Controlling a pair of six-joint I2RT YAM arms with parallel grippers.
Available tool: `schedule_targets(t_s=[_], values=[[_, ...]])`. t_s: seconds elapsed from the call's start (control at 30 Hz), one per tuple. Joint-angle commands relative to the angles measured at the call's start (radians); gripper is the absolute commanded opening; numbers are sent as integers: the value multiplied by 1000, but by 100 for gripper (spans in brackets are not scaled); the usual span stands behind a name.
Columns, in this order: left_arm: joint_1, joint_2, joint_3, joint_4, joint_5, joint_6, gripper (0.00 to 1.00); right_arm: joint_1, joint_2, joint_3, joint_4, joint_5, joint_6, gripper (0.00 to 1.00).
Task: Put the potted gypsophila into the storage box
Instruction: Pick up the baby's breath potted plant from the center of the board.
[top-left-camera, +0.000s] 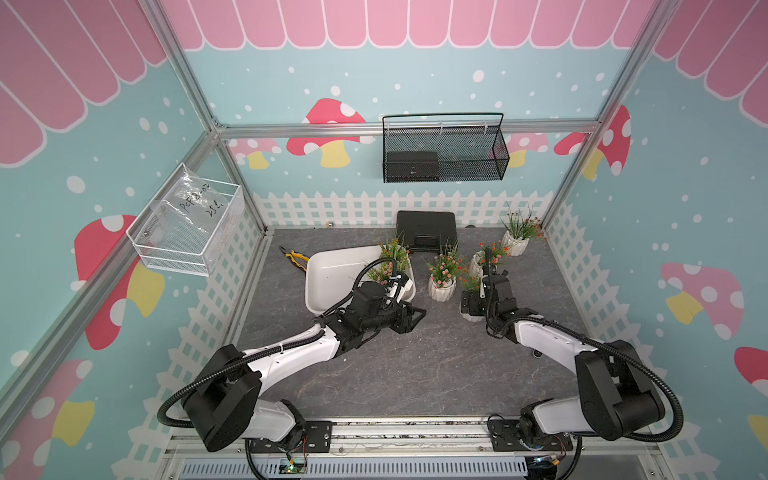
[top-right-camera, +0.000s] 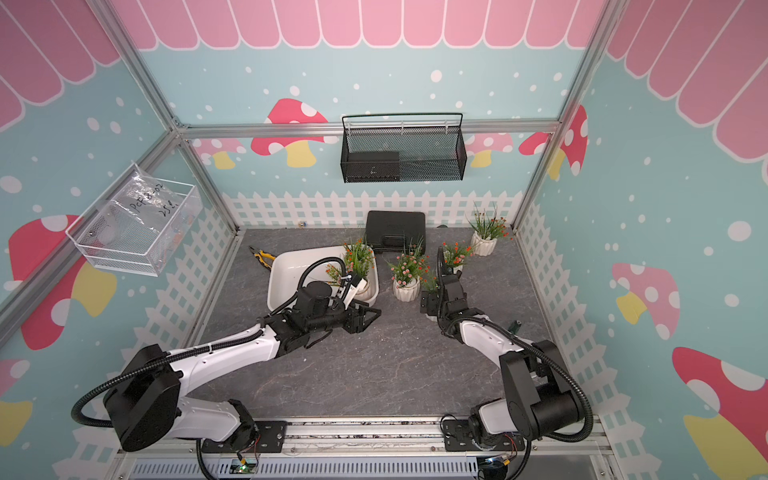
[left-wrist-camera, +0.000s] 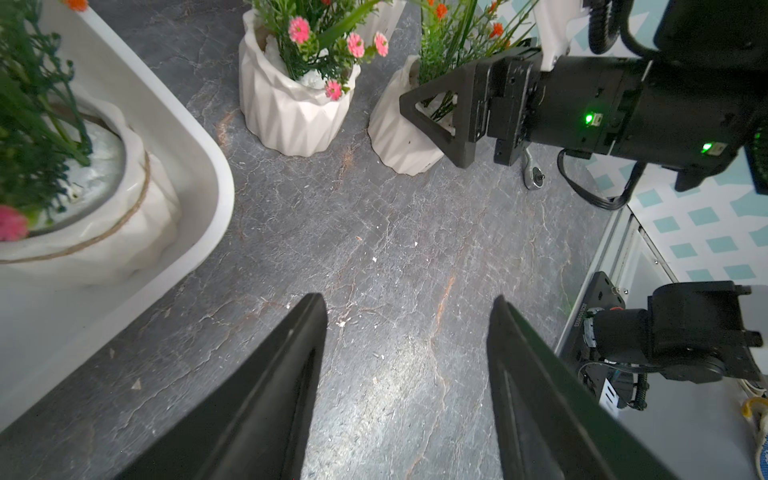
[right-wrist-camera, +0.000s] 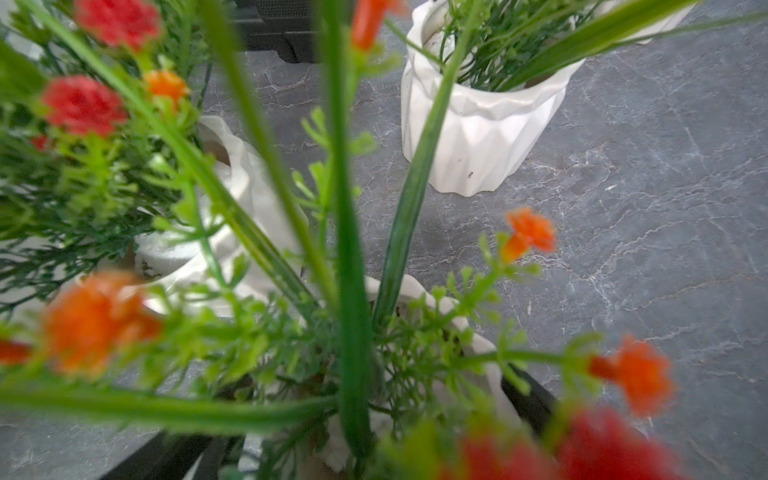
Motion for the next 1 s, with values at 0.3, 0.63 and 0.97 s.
schedule_targets(t_s=[0.3,0.63,0.97], values=[[-4,-28,-9,-19,-24,0,62,-7,34,18,19,-18,-9,90],[1,-100,-28,-89,-174,-62,62,-7,-123,-19,-9,-45,-36,82],[156,-240,-107,-188,-191,-257,61,-7,-329,-62,-71,-155,-102,75]])
